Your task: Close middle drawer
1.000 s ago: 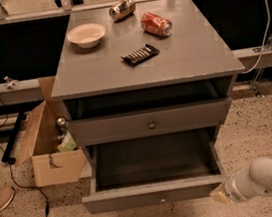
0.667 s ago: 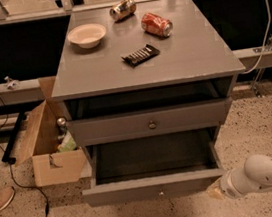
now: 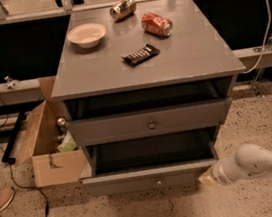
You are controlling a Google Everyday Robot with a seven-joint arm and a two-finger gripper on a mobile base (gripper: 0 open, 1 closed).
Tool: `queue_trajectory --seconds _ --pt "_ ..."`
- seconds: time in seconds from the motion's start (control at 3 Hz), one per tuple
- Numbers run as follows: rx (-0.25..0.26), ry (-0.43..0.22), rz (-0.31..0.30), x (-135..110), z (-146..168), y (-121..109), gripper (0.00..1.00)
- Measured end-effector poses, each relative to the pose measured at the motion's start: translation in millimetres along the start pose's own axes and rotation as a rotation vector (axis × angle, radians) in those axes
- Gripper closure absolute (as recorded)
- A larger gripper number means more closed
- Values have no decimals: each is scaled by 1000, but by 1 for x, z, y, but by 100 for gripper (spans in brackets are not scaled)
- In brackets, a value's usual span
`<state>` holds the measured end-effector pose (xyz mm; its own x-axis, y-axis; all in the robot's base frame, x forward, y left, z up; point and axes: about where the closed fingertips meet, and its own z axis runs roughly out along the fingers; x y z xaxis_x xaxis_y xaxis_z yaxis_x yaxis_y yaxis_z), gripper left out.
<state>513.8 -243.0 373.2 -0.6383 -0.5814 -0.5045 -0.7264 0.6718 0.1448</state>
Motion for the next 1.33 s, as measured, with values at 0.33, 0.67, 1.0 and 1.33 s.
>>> queue_trajectory --seconds 0.33,0.67,1.0,1.33 --pt "5 -47 -11 -30 19 -37 100" --pt "5 -47 -11 -30 19 -37 100" --pt "31 -80 -21 -42 21 -48 100" --pt "58 -122 -33 -57 23 -62 100"
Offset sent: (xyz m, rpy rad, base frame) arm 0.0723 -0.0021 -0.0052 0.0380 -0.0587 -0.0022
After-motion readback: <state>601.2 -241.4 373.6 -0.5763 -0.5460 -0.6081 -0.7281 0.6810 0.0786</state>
